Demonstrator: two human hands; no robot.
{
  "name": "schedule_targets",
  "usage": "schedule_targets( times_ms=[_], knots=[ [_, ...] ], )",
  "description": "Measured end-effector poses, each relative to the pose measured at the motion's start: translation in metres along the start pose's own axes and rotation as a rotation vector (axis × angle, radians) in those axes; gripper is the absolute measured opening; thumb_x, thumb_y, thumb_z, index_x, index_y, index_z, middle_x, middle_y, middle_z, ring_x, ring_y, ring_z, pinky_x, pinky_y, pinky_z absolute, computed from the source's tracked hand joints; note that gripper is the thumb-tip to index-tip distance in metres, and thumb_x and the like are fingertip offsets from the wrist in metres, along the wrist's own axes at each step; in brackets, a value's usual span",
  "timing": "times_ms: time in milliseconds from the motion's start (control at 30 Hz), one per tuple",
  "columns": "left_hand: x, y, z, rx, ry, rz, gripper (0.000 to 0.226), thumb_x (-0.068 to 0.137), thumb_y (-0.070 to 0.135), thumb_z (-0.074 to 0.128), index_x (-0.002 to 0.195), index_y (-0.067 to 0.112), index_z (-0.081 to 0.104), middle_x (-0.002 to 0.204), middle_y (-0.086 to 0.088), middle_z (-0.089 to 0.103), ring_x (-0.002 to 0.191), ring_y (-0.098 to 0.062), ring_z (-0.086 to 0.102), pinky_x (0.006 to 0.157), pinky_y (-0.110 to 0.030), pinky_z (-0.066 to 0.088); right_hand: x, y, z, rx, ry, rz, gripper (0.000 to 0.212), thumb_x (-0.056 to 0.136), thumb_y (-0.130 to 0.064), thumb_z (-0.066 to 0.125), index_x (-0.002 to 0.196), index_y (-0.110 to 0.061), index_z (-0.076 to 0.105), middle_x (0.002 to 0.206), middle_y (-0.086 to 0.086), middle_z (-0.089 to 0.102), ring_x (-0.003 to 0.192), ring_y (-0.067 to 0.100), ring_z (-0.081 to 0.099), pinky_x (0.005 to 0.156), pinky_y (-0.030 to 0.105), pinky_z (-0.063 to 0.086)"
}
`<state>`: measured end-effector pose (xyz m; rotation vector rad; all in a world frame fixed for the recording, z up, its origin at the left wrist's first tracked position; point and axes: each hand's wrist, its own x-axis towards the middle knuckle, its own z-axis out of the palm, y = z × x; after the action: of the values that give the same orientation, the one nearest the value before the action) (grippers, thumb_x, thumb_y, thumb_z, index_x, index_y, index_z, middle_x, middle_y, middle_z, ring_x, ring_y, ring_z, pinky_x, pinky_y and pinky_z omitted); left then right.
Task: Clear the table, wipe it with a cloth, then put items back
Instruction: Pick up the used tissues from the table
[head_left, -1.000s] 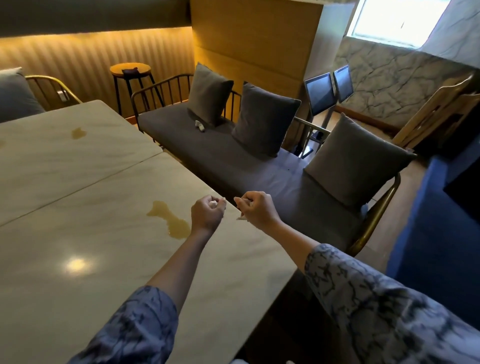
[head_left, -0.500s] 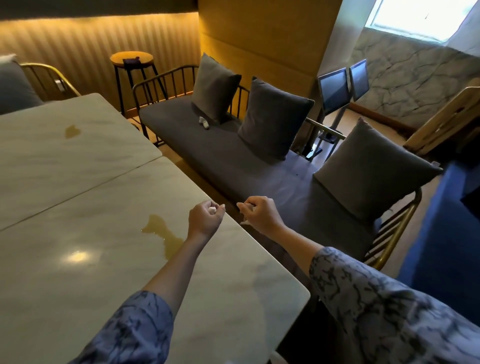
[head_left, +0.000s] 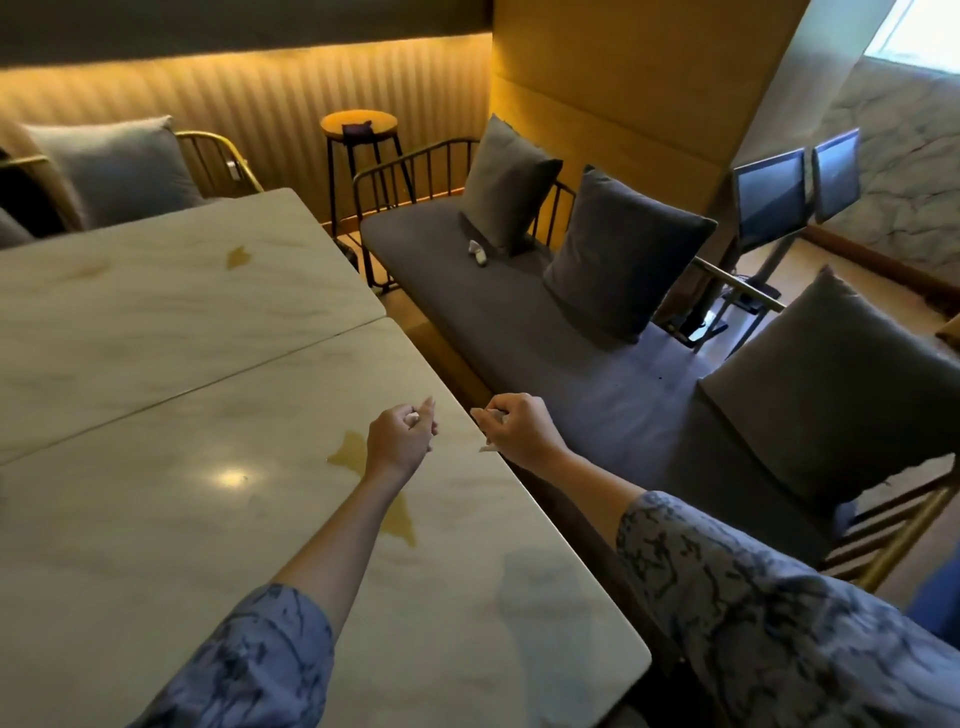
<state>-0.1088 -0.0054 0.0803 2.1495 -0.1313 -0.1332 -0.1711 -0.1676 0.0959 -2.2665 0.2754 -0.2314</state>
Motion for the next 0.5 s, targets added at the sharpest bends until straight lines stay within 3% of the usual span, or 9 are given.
schedule_targets(
  times_ms=[133, 233, 367, 500],
  knots=[
    [0.010, 0.022, 0.022, 0.004, 0.010, -0.060, 0.066, 0.097, 0.061, 0.032, 0.069, 0.012, 0.067, 0.064, -0.002, 0.065, 0.061, -0.016, 0.062, 0.063, -0.030, 0.049, 0.029, 0.023, -0.018, 0.019, -0.038, -0.021, 0.026, 0.094, -0.032, 0.062, 0.072, -0.018, 0.067, 0.071, -0.001, 0.066, 0.065, 0.013, 0.062, 0.062, 0.029, 0.055],
    [0.018, 0.046, 0.049, -0.015, 0.037, -0.099, 0.072, 0.101, 0.056, 0.023, 0.070, 0.008, 0.067, 0.063, -0.002, 0.063, 0.060, -0.016, 0.058, 0.063, -0.026, 0.045, 0.054, 0.047, -0.039, 0.035, -0.085, -0.051, 0.026, 0.094, -0.034, 0.061, 0.075, -0.017, 0.069, 0.071, -0.004, 0.066, 0.065, 0.012, 0.063, 0.064, 0.030, 0.057],
    [0.025, 0.082, 0.094, -0.051, 0.083, -0.142, 0.054, 0.104, 0.041, 0.029, 0.075, 0.013, 0.064, 0.074, -0.002, 0.065, 0.065, -0.015, 0.060, 0.056, -0.022, 0.041, 0.083, 0.079, -0.082, 0.061, -0.147, -0.090, 0.027, 0.094, -0.034, 0.061, 0.074, -0.017, 0.068, 0.071, -0.004, 0.065, 0.064, 0.011, 0.063, 0.060, 0.026, 0.056],
    [0.038, 0.125, 0.143, -0.064, 0.108, -0.154, 0.039, 0.103, 0.035, 0.037, 0.084, 0.015, 0.064, 0.083, -0.002, 0.067, 0.074, -0.019, 0.064, 0.055, -0.022, 0.043, 0.117, 0.111, -0.139, 0.080, -0.172, -0.133, 0.030, 0.094, -0.032, 0.062, 0.070, -0.015, 0.066, 0.067, -0.004, 0.064, 0.058, 0.006, 0.058, 0.052, 0.015, 0.043]
  ],
)
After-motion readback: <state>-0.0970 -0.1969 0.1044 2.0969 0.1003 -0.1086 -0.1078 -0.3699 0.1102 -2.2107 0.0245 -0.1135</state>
